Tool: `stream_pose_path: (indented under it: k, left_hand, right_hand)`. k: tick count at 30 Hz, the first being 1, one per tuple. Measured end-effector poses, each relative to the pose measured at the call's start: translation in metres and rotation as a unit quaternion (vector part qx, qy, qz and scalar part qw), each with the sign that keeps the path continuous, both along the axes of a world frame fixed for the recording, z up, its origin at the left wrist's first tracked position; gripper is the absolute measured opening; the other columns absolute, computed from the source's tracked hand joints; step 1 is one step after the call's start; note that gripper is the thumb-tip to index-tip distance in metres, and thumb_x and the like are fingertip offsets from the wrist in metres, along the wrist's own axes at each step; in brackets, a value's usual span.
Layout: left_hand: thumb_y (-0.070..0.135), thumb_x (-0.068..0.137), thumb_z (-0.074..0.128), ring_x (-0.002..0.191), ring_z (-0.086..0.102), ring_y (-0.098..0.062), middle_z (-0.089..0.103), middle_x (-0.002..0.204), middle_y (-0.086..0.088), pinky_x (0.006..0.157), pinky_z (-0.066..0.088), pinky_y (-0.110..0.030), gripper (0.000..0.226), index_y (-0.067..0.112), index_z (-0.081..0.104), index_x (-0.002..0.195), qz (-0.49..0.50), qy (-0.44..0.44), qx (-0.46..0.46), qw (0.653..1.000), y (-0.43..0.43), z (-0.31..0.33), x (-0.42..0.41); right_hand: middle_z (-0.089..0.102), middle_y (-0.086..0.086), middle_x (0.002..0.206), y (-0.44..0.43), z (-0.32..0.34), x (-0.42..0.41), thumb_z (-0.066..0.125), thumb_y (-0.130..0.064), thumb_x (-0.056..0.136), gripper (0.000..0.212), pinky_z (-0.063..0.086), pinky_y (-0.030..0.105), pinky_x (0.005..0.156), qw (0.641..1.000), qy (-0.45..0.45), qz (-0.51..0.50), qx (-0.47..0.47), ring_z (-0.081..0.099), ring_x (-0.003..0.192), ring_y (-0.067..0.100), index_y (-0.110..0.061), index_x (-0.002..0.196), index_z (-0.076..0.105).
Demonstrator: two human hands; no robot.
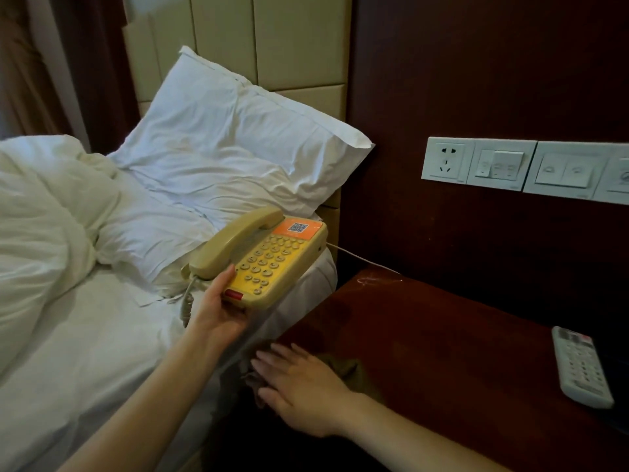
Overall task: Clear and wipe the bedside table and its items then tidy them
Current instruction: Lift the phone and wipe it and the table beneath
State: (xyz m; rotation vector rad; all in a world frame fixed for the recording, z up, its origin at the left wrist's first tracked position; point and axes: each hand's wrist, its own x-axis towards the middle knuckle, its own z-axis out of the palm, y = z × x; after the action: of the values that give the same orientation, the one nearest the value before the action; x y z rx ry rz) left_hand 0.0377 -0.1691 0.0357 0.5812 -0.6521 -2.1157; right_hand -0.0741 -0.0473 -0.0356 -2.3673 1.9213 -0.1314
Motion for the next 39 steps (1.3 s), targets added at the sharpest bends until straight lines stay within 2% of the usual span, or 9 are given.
stream_pose_path:
  k: [5,12,20,28,30,32,35,37,39]
  left_hand:
    - [0.027,0.091,0.054,0.068,0.072,-0.019,0.074,0.090,-0.007,0.057,0.060,-0.033,0.027,0.011,0.061,0.112,-0.002,-0.008,-0.007,1.000,-0.005,-0.004,0.004]
    - [0.028,0.091,0.055,0.071,0.072,-0.020,0.072,0.096,-0.007,0.052,0.058,-0.030,0.028,0.011,0.061,0.113,-0.013,-0.017,-0.002,1.000,-0.006,-0.005,0.010]
    - [0.027,0.093,0.052,0.064,0.072,-0.020,0.074,0.083,-0.006,0.048,0.057,-0.031,0.023,0.008,0.061,0.102,-0.017,0.020,0.007,1.000,0.009,0.001,0.006]
    - [0.028,0.090,0.056,0.076,0.072,-0.019,0.074,0.090,-0.007,0.068,0.059,-0.034,0.042,0.010,0.054,0.128,-0.008,0.004,-0.010,1.000,0.006,-0.001,0.008]
    - [0.024,0.076,0.070,0.083,0.070,-0.019,0.072,0.097,-0.007,0.073,0.056,-0.036,0.056,0.011,0.054,0.128,-0.011,0.003,-0.013,1.000,0.004,-0.001,0.008]
    - [0.019,0.031,0.094,0.078,0.072,-0.019,0.074,0.091,-0.008,0.064,0.056,-0.034,0.094,0.010,0.059,0.118,-0.019,0.017,-0.019,1.000,0.000,-0.003,0.006]
    - [0.017,-0.004,0.093,0.066,0.072,-0.017,0.075,0.079,-0.007,0.048,0.056,-0.028,0.111,0.010,0.062,0.102,-0.009,0.045,-0.022,0.999,-0.007,-0.006,0.000]
    - [0.019,0.013,0.096,0.067,0.072,-0.016,0.075,0.079,-0.006,0.048,0.056,-0.027,0.098,0.011,0.062,0.105,-0.015,0.041,-0.022,0.999,-0.006,-0.005,-0.006]
    - [0.022,0.067,0.081,0.065,0.072,-0.015,0.075,0.077,-0.005,0.047,0.056,-0.025,0.051,0.011,0.059,0.111,-0.012,0.040,-0.021,0.999,-0.004,-0.005,-0.013]
  right_hand:
    - [0.018,-0.003,0.159,-0.018,0.012,-0.055,0.023,-0.038,0.104,0.049,0.005,0.034,0.117,0.997,0.001,-0.076,-0.016,0.009,0.147,0.014,-0.022,0.151,0.023]
    - [0.013,-0.004,0.160,-0.011,0.008,-0.129,0.016,-0.043,0.103,0.053,0.000,0.036,0.118,0.957,0.002,-0.290,-0.007,0.004,0.147,0.014,-0.023,0.152,0.018]
    - [0.014,-0.004,0.160,0.006,0.007,-0.064,0.019,-0.042,0.102,0.054,-0.001,0.037,0.117,0.983,-0.004,-0.184,-0.015,0.003,0.147,0.016,-0.022,0.152,0.017]
    - [0.019,0.001,0.159,0.003,-0.005,0.008,0.035,-0.030,0.101,0.051,0.003,0.037,0.119,0.999,0.000,0.006,-0.034,0.009,0.147,0.018,-0.018,0.150,0.026]
    - [0.019,0.000,0.159,0.001,-0.004,-0.004,0.032,-0.034,0.102,0.051,0.003,0.036,0.119,0.999,-0.020,-0.002,-0.026,0.009,0.147,0.016,-0.020,0.150,0.025]
    - [0.020,-0.001,0.158,-0.004,0.001,-0.023,0.028,-0.037,0.102,0.051,0.004,0.037,0.119,0.999,-0.027,-0.036,-0.023,0.010,0.147,0.016,-0.021,0.150,0.025]
    - [0.019,-0.002,0.159,-0.008,0.010,-0.062,0.025,-0.039,0.103,0.051,0.005,0.037,0.118,0.994,-0.016,-0.105,-0.022,0.010,0.146,0.016,-0.022,0.151,0.024]
    - [0.018,-0.002,0.159,-0.009,0.013,-0.092,0.024,-0.041,0.102,0.052,0.005,0.035,0.117,0.988,-0.013,-0.155,-0.023,0.010,0.146,0.016,-0.023,0.151,0.022]
    - [0.016,-0.003,0.159,-0.012,0.011,-0.122,0.022,-0.043,0.102,0.053,0.003,0.034,0.117,0.977,-0.011,-0.212,-0.017,0.008,0.146,0.014,-0.024,0.151,0.021]
